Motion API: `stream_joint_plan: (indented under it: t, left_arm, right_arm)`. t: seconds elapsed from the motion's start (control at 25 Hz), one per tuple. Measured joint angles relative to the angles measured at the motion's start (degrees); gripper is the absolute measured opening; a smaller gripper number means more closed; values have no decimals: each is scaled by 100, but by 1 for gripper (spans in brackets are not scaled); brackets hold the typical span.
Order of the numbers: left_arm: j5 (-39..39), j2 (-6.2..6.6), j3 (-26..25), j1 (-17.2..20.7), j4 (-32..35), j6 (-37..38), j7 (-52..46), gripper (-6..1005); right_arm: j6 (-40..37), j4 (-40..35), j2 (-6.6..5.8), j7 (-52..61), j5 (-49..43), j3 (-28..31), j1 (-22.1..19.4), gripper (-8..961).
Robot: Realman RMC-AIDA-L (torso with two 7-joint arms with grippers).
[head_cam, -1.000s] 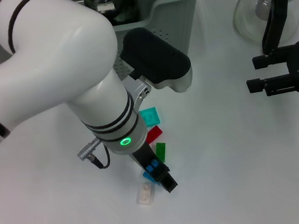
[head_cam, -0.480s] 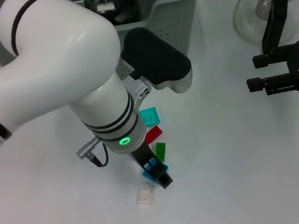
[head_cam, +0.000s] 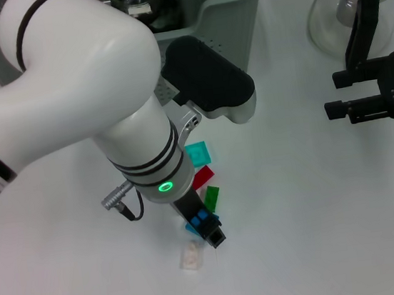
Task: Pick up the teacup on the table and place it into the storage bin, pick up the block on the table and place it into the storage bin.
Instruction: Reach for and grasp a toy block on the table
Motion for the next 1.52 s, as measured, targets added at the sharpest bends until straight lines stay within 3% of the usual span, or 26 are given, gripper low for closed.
stream_joint_plan:
  t: [1.44,1.52]
  left_arm:
    - [-31,0,79,-32,-118,-87,-4,689]
    - [-42,0,72,-40,-116,-72,-3,610]
  right_arm:
    - [-44,-2,7,0,18,9,-38,744]
    - [-44,-2,8,0,18,9,-42,744]
